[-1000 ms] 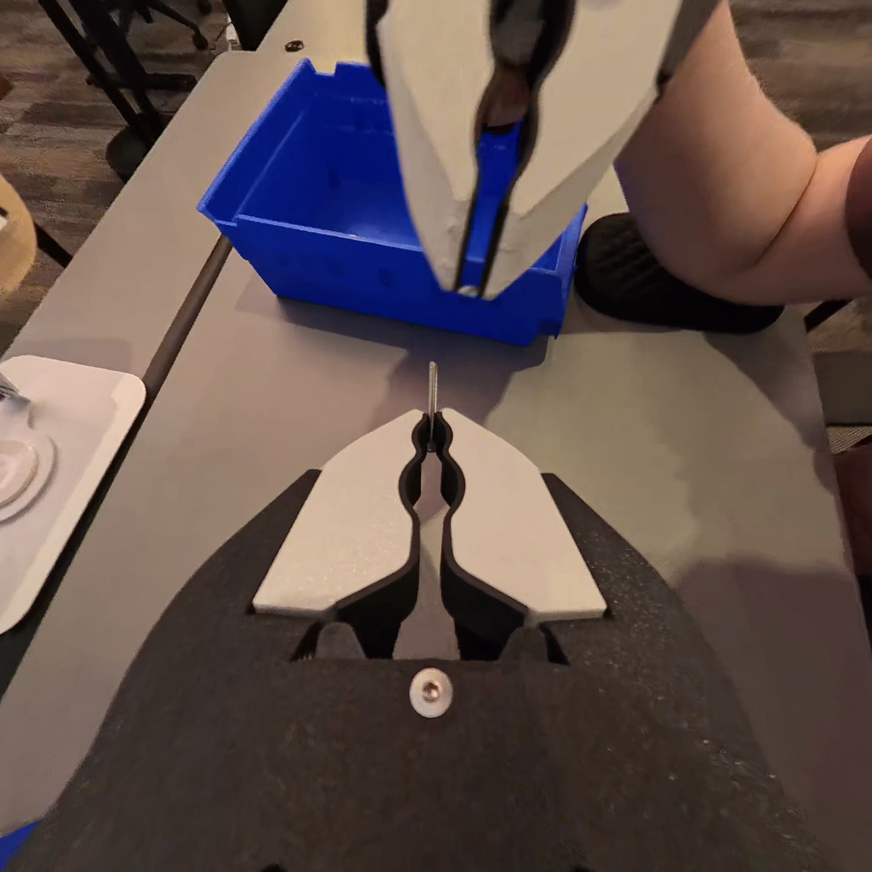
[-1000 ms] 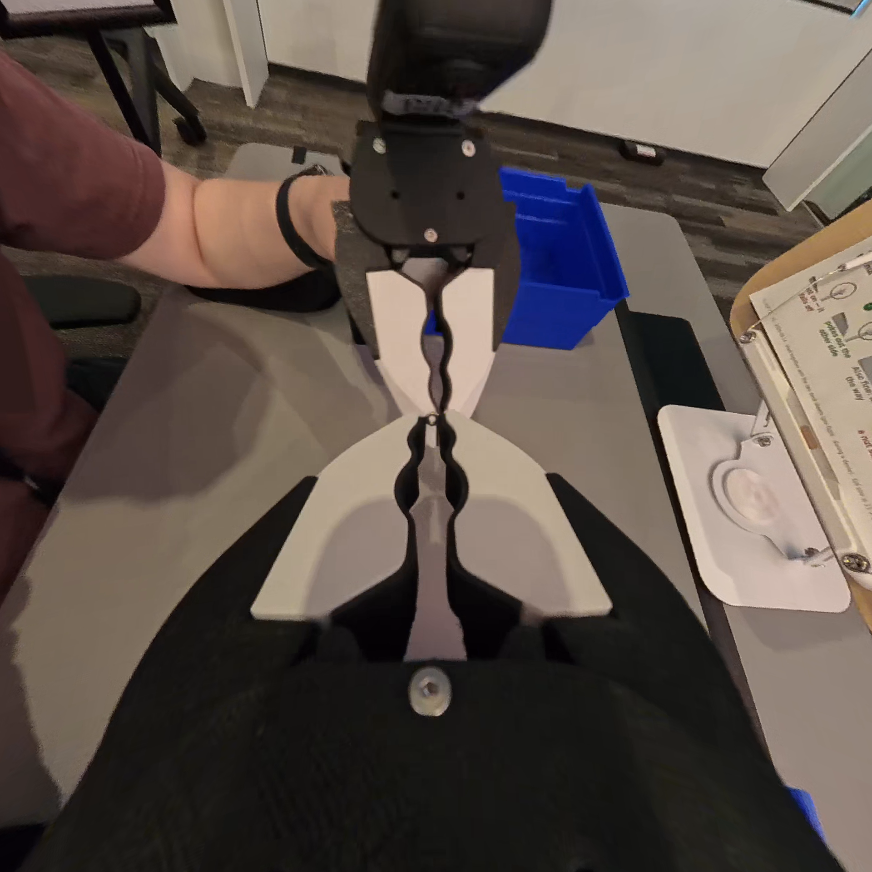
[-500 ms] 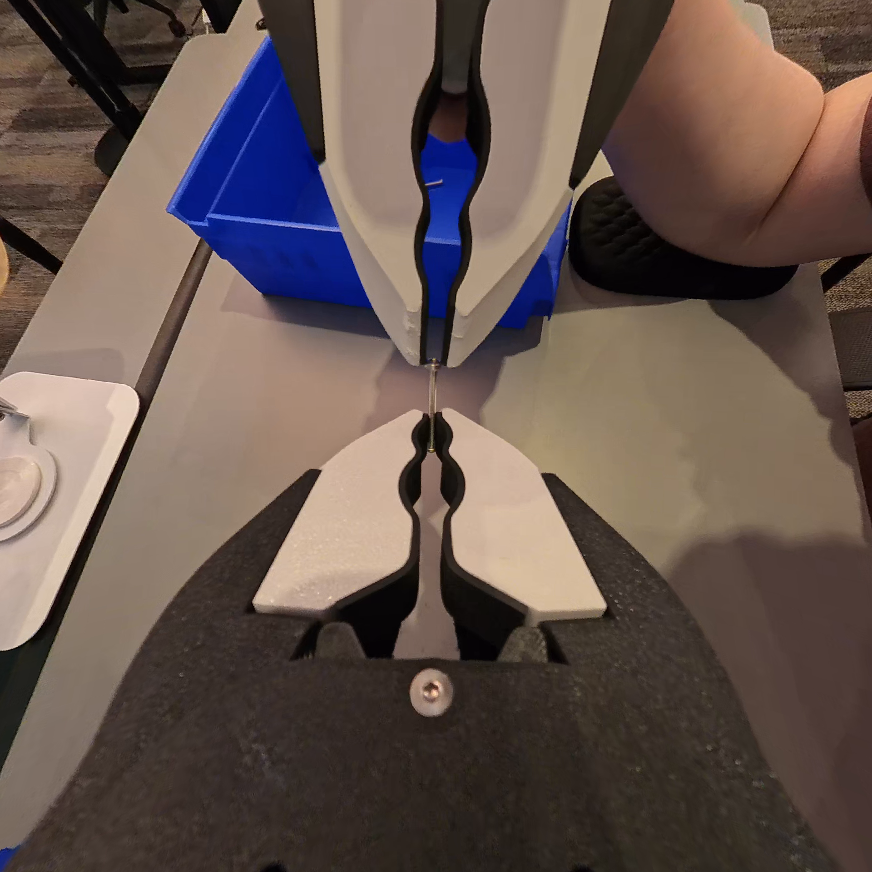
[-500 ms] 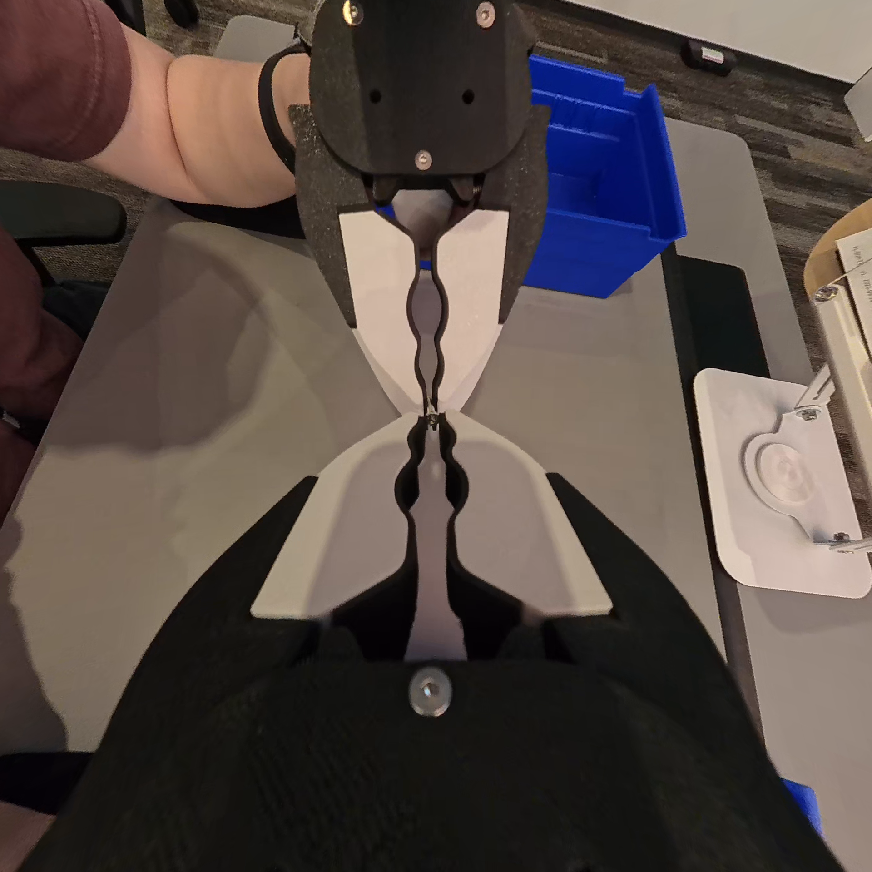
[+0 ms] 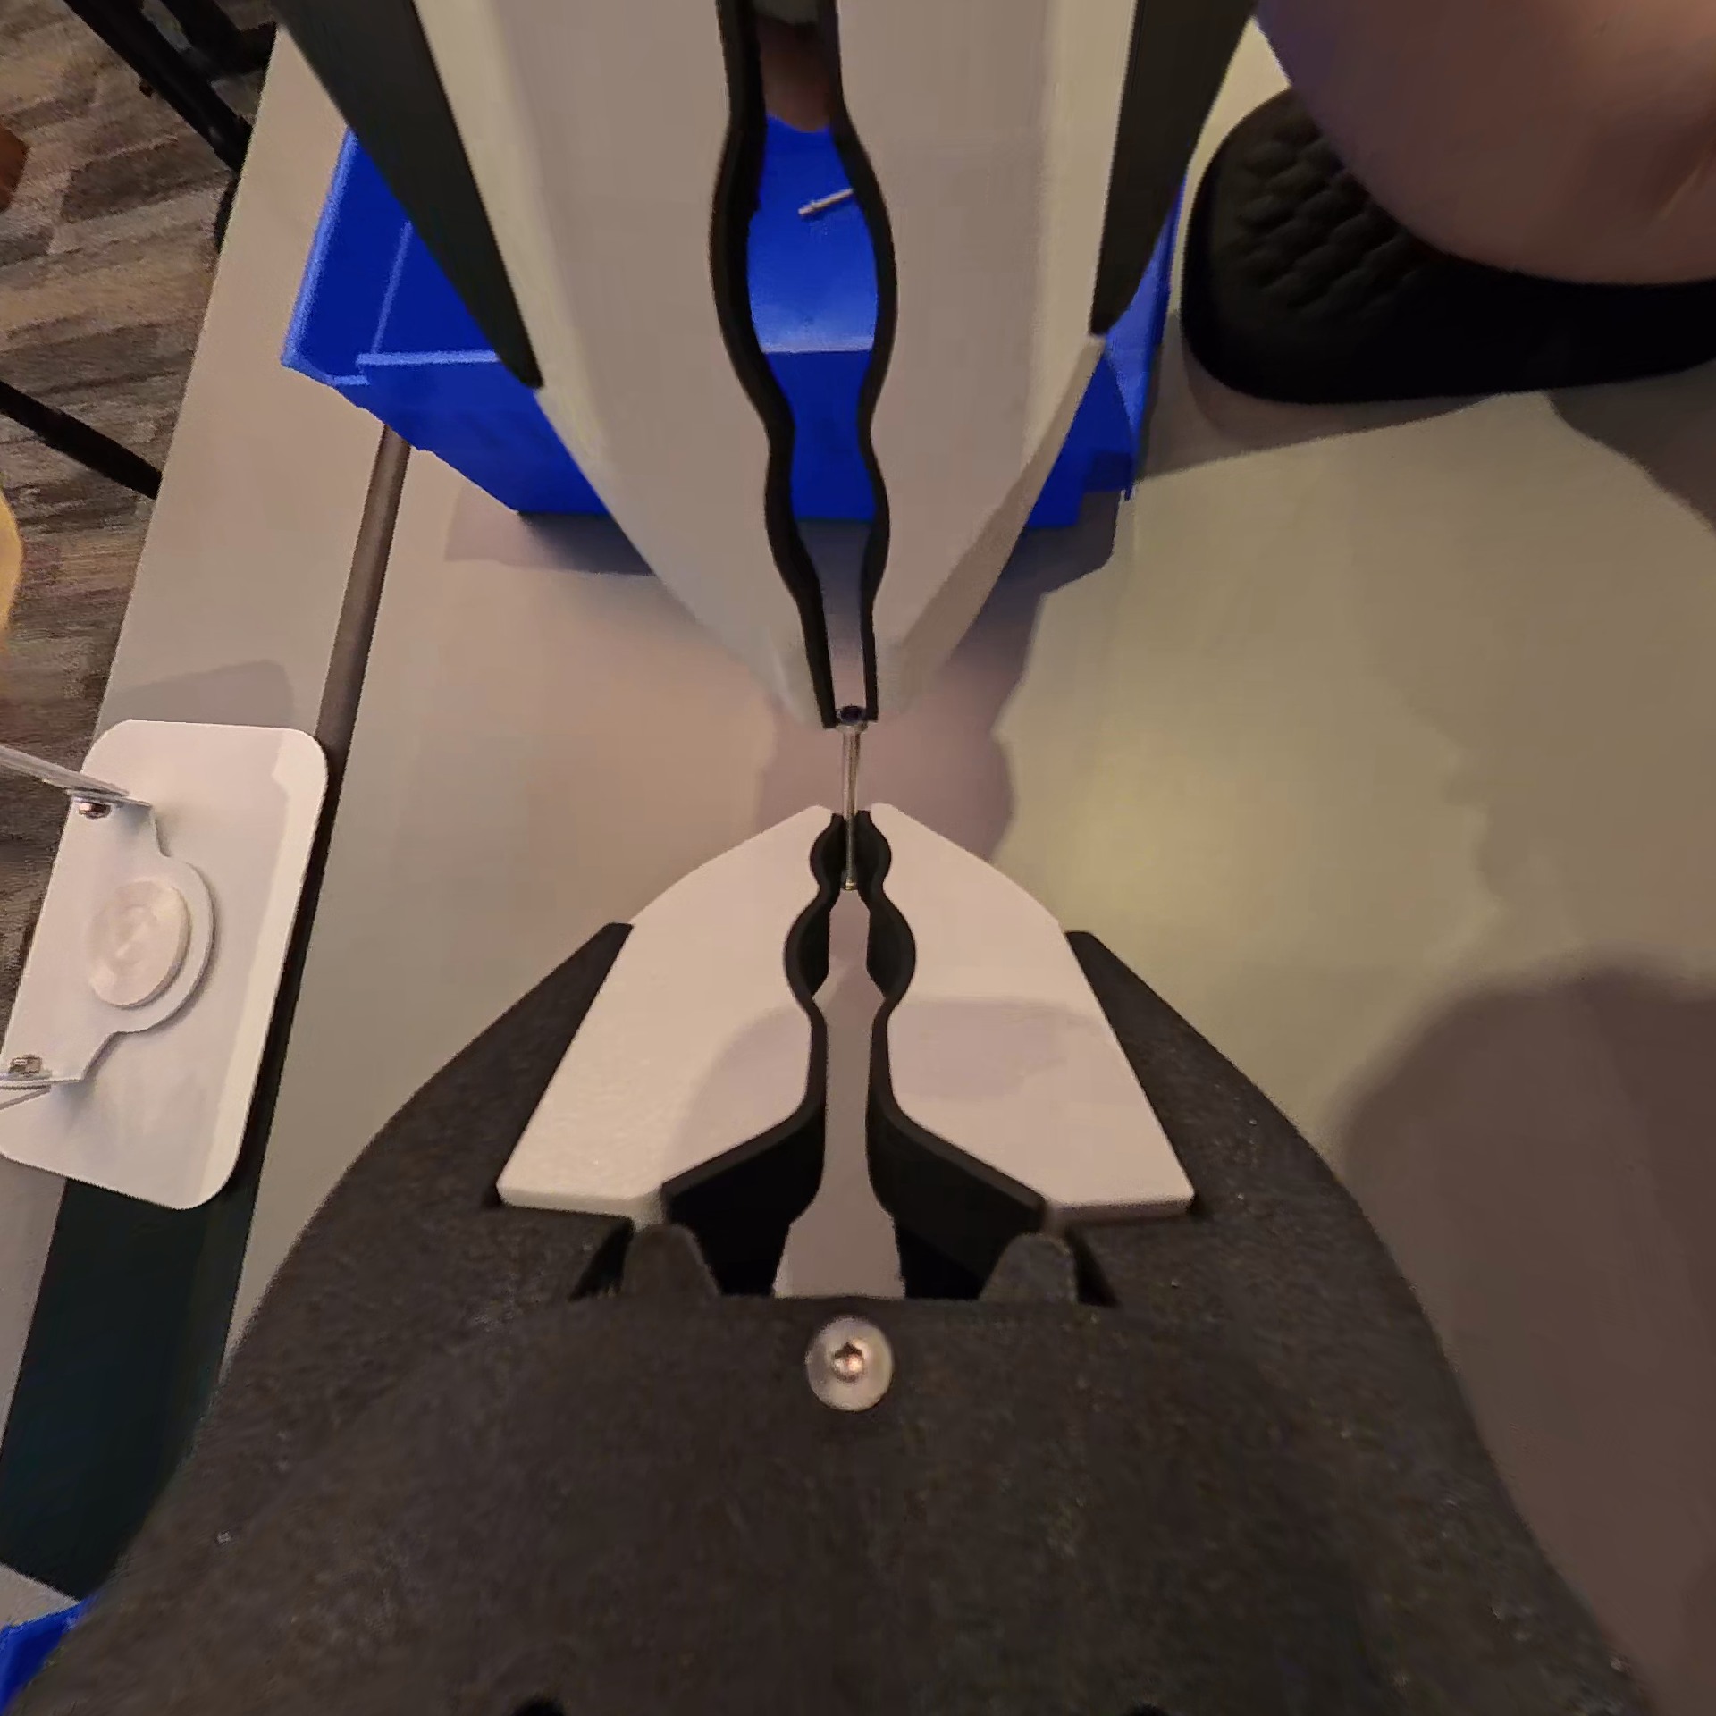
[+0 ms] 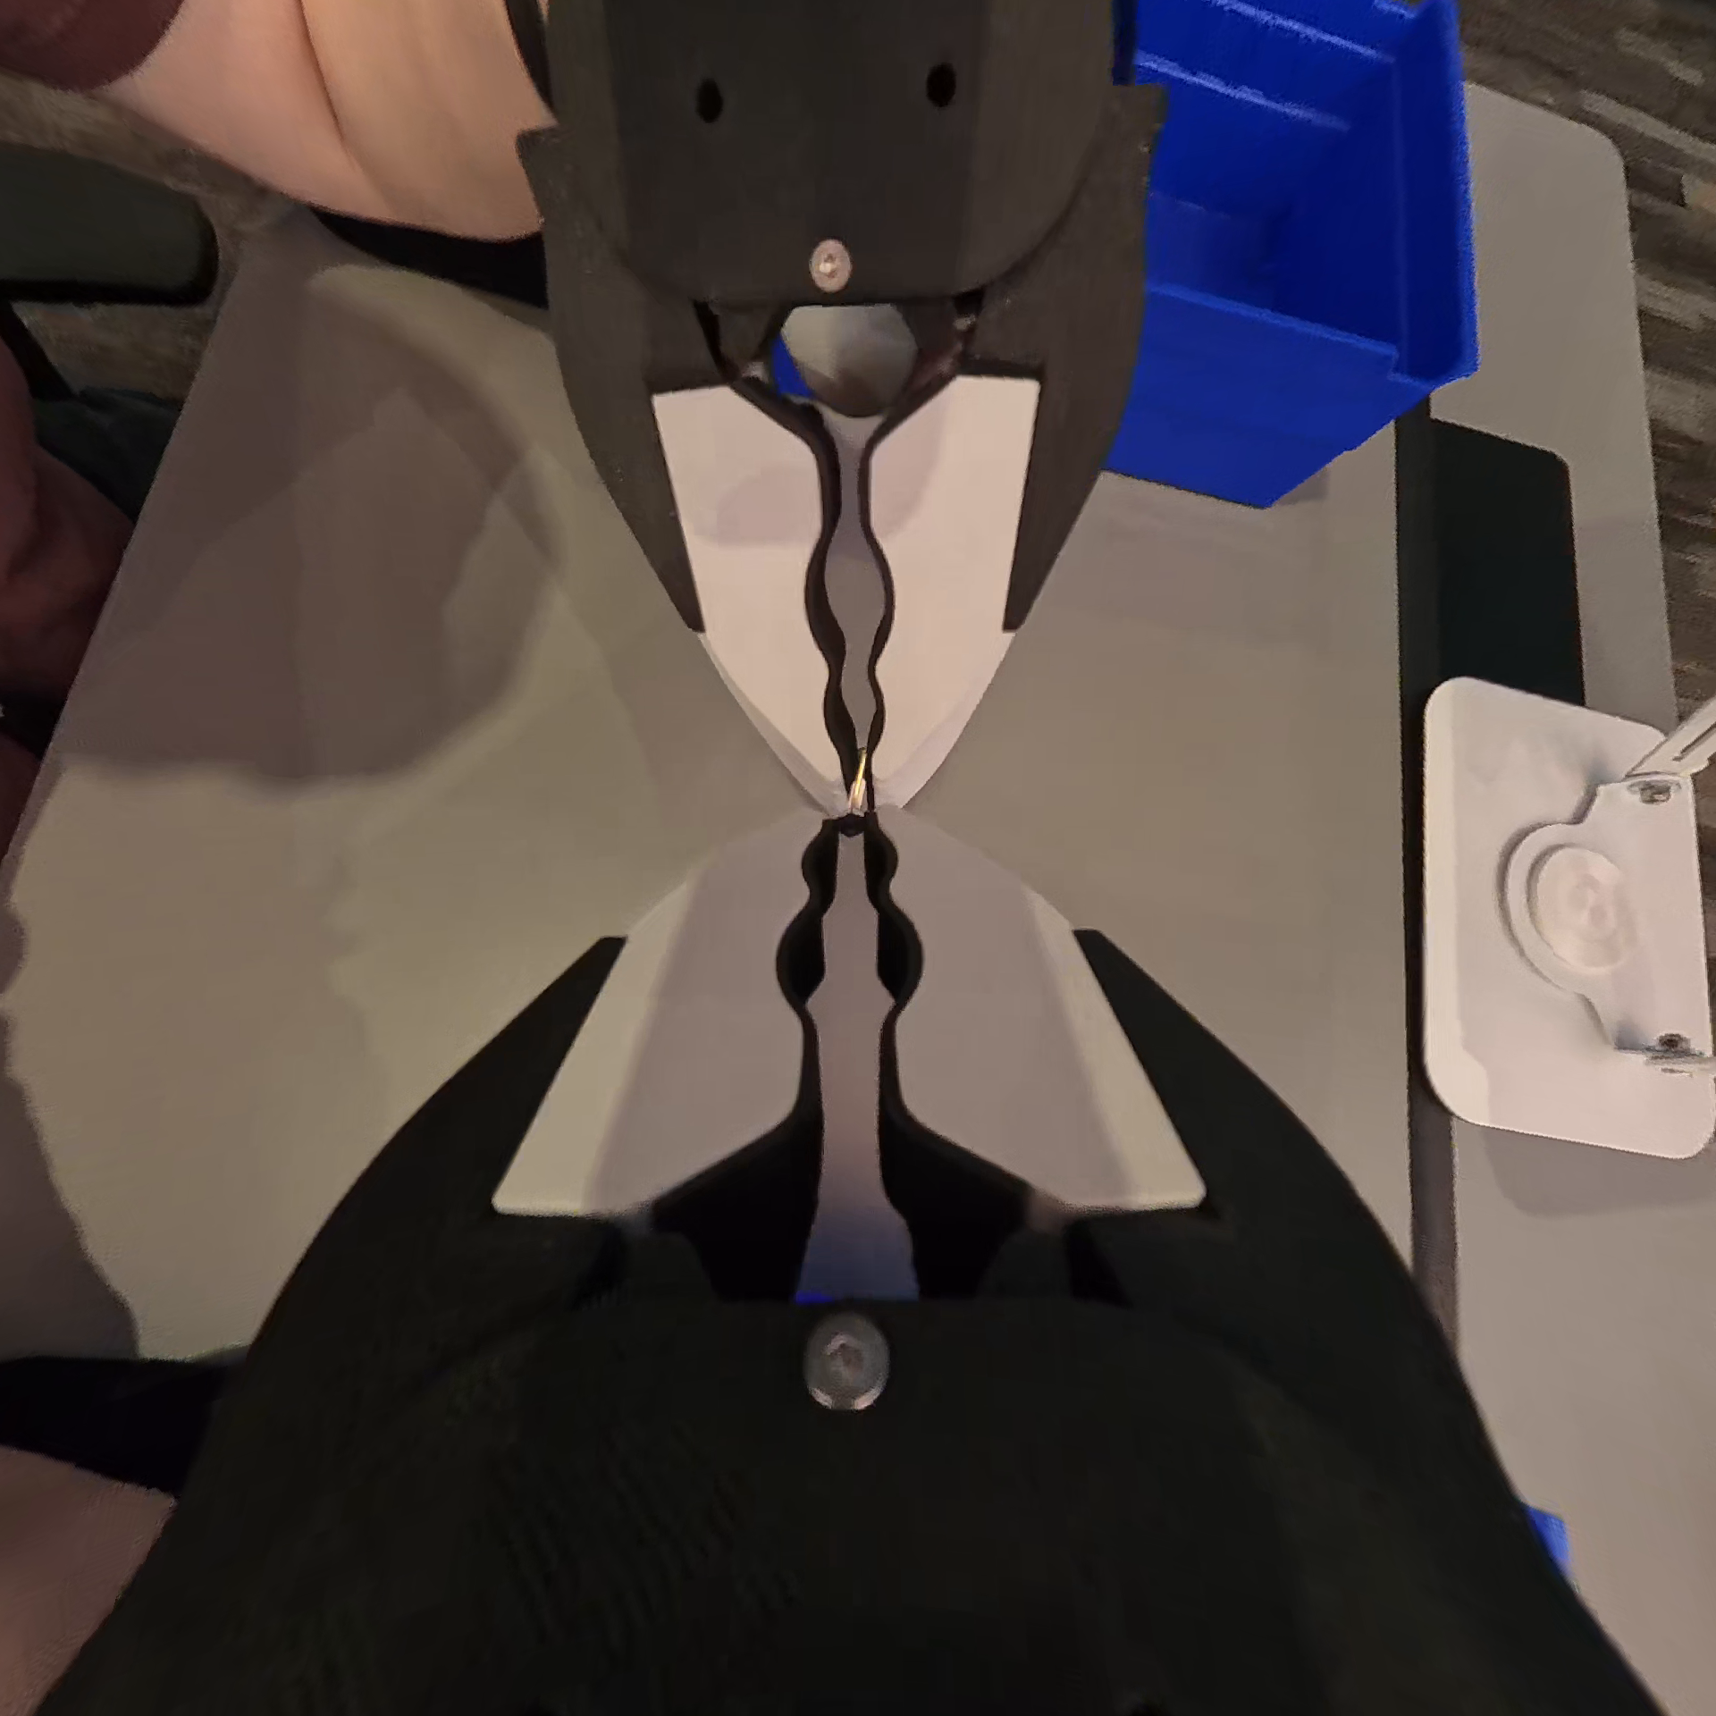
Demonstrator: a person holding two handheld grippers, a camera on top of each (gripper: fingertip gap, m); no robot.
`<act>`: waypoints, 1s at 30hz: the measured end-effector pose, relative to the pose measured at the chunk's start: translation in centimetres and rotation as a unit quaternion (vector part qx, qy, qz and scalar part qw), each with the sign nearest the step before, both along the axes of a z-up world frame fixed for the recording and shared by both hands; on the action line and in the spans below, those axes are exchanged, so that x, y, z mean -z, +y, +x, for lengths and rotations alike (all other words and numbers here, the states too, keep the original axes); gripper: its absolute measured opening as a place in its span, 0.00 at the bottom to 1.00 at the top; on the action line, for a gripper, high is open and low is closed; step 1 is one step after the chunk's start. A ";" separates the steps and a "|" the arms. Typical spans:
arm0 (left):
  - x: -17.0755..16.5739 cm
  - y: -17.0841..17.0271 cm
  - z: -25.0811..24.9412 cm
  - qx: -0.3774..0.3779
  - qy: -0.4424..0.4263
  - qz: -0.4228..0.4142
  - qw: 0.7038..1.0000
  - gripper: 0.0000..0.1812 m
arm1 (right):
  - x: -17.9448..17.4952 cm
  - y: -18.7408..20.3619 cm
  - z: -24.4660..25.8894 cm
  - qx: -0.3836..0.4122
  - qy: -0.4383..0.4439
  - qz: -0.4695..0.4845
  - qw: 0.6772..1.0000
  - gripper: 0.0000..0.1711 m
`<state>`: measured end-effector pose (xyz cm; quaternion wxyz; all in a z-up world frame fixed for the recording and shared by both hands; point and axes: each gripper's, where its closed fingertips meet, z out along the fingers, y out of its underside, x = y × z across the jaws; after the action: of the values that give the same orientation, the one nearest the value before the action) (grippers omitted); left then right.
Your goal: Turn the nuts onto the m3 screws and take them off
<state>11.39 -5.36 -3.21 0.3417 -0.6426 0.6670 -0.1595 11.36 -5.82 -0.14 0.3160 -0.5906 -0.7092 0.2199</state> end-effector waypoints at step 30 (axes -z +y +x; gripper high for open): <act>-1.0 -0.7 -0.3 0.011 -0.045 -0.093 0.995 0.01 | -0.9 -0.2 -0.4 0.027 0.033 -0.051 0.998 0.03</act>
<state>11.13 -6.03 -2.23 0.3087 -0.6564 0.6401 -0.2532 10.93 -5.99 0.81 0.3146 -0.6172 -0.6701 0.2665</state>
